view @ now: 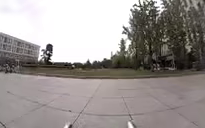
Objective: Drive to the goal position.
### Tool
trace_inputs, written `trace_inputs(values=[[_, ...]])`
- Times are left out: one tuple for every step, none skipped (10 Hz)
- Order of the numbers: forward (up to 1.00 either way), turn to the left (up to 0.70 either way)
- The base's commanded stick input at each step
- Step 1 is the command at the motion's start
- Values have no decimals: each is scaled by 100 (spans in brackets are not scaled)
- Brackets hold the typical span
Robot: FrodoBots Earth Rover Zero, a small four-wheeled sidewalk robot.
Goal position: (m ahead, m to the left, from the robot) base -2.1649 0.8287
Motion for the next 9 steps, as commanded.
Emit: trace_inputs(values=[[0, 70], [0, 70], [0, 70], [0, 70], [0, 70], [0, 70], [0, 70], [0, 70], [0, 70]])
